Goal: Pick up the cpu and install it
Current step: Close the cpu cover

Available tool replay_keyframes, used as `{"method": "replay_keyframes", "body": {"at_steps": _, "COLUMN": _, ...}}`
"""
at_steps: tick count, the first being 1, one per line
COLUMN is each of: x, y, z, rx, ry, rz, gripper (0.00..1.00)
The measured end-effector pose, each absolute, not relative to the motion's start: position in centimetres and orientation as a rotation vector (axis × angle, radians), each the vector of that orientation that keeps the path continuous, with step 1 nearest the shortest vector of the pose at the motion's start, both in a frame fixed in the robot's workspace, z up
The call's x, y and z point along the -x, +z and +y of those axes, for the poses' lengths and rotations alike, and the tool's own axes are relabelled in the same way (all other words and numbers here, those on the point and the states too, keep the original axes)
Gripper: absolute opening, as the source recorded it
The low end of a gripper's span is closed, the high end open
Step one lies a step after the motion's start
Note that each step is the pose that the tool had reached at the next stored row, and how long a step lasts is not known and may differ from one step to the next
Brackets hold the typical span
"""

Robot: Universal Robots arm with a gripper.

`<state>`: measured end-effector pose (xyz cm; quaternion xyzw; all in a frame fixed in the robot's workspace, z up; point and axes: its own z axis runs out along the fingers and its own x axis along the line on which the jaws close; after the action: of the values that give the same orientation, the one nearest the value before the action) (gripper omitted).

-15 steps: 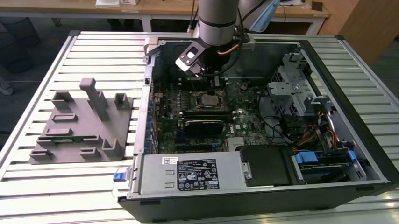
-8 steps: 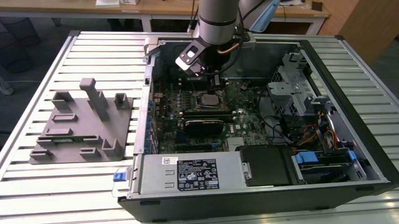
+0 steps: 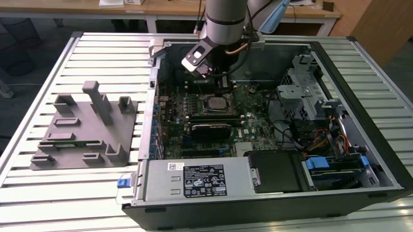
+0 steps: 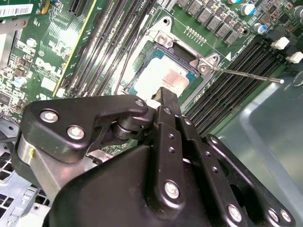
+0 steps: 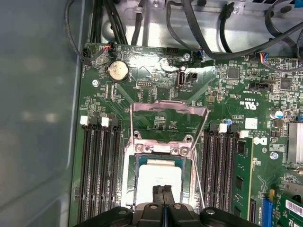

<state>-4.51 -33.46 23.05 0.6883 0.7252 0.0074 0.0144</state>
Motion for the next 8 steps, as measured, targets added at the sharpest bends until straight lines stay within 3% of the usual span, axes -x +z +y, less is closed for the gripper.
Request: {"method": "replay_keyframes", "body": {"at_steps": 8, "x": 4.53, "y": 24.07, "z": -33.46, "rx": -2.143, "ry": 0.024, "rz": 2.258, "gripper": 0.11}}
